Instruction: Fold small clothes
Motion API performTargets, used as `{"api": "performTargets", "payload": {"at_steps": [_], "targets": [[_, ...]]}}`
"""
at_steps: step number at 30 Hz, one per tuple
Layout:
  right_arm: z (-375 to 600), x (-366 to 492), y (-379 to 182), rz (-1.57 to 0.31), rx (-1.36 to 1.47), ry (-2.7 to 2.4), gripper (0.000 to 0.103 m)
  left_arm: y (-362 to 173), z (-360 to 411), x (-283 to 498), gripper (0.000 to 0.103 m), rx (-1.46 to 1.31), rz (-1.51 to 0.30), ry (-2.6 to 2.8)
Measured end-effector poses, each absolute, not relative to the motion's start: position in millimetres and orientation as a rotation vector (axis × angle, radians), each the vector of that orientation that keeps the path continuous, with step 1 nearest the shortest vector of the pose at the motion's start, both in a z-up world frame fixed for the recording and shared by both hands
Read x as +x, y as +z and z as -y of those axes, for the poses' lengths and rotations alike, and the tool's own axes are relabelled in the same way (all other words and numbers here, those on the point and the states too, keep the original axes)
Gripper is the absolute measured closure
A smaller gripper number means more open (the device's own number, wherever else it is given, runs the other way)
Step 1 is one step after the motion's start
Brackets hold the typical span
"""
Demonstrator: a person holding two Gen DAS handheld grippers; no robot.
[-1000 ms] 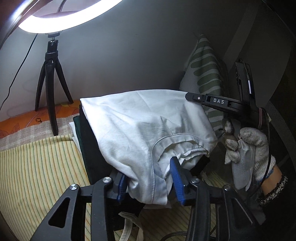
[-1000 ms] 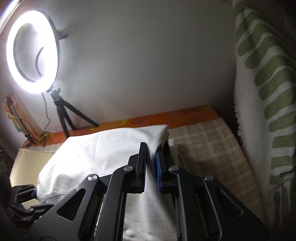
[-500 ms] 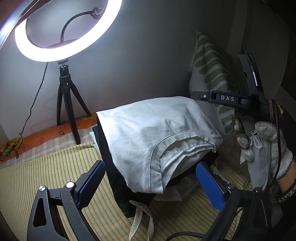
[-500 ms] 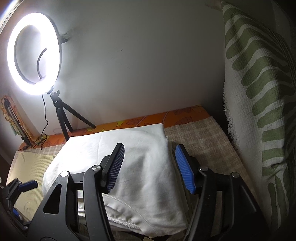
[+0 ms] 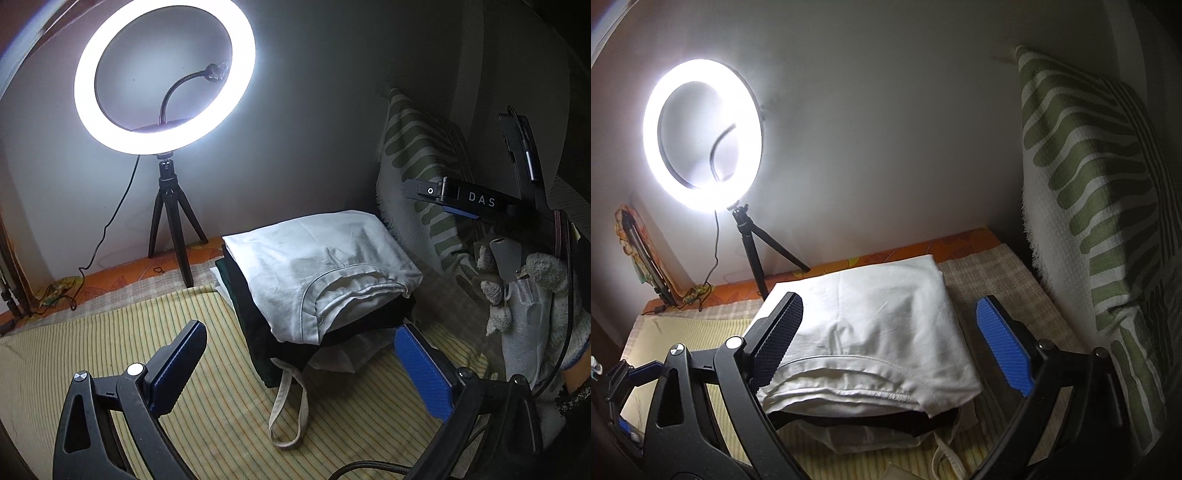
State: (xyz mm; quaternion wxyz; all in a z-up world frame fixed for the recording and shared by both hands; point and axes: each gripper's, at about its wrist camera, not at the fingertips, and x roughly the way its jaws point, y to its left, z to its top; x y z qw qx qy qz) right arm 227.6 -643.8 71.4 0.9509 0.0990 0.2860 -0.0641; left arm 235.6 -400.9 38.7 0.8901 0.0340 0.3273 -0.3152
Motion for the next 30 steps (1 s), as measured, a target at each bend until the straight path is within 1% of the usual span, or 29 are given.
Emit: {"api": "performTargets", "payload": {"at_steps": [2, 3, 14, 21, 30], "targets": [[636.8, 217.0, 74.8, -0.577, 0.214, -0.131, 0.004, 45.5, 391.7, 225.2, 0.0, 0.071, -0.668, -0.654], [632.4, 210.6, 75.9, -0.575, 0.222, -0.127, 0.0, 48.3, 387.8, 220.2, 0.0, 0.075, -0.663, -0.653], [574.4, 136.4, 79.1, -0.538, 0.198, -0.166, 0.0, 65.5, 343.3, 159.9, 0.0, 0.09, -0.617, -0.64], [544.9, 100.0, 71.6, -0.513, 0.183, -0.195, 0.0, 58.2, 328.7, 135.9, 0.0, 0.087, -0.647, -0.634], [526.9, 83.7, 38.7, -0.508, 0.215, -0.209, 0.0, 39.3, 317.8, 117.0, 0.0, 0.109, -0.662, -0.584]]}}
